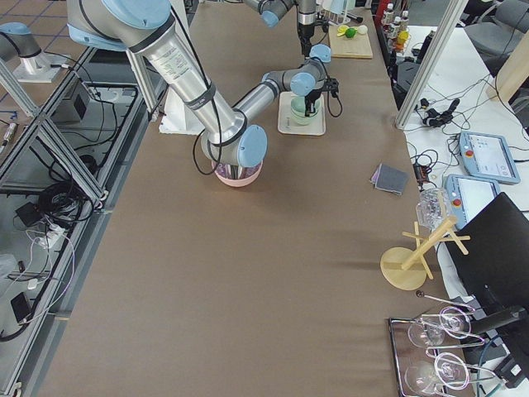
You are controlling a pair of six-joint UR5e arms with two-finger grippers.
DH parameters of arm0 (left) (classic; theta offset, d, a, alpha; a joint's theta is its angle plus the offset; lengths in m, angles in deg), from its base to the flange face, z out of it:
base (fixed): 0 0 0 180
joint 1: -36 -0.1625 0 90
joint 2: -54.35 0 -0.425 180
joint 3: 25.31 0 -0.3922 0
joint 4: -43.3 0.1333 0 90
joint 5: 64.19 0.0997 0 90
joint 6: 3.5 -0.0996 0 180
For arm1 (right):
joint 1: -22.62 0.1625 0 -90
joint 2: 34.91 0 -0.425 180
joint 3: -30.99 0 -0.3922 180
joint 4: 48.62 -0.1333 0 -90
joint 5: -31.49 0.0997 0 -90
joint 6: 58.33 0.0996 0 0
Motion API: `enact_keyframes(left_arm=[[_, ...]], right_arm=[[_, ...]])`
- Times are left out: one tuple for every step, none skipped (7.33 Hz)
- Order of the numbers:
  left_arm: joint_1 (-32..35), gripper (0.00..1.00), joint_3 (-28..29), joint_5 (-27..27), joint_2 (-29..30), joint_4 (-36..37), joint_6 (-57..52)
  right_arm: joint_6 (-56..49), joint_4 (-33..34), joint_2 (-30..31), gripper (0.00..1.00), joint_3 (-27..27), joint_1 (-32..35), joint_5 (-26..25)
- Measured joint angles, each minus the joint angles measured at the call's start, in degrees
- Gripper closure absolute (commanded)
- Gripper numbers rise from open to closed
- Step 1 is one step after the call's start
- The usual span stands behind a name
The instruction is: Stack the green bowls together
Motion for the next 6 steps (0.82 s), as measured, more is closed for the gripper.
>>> enact_keyframes(left_arm=[[0.0,0.02,0.04,0.0,0.03,0.02,0.0],[0.0,0.02,0.15,0.0,0.06,0.04,0.0],[0.0,0.02,0.3,0.0,0.1,0.02,0.0],[0.0,0.02,0.47,0.0,0.11,-0.01,0.0],[0.0,0.02,0.67,0.0,0.12,-0.08,-0.02],[0.01,0.02,0.78,0.02,0.13,-0.16,-0.05]], right_arm=[[0.02,-0.47,0.0,1.0,-0.17,-0.03,-0.07],[0.03,-0.76,0.04,1.0,-0.24,-0.13,-0.12],[0.03,-0.98,0.14,1.0,-0.26,-0.26,-0.25],[0.03,-1.08,0.2,1.0,-0.3,-0.32,-0.42],[0.03,-1.09,0.24,0.75,-0.34,-0.32,-0.5],[0.03,-1.09,0.26,0.01,-0.36,-0.33,-0.54]])
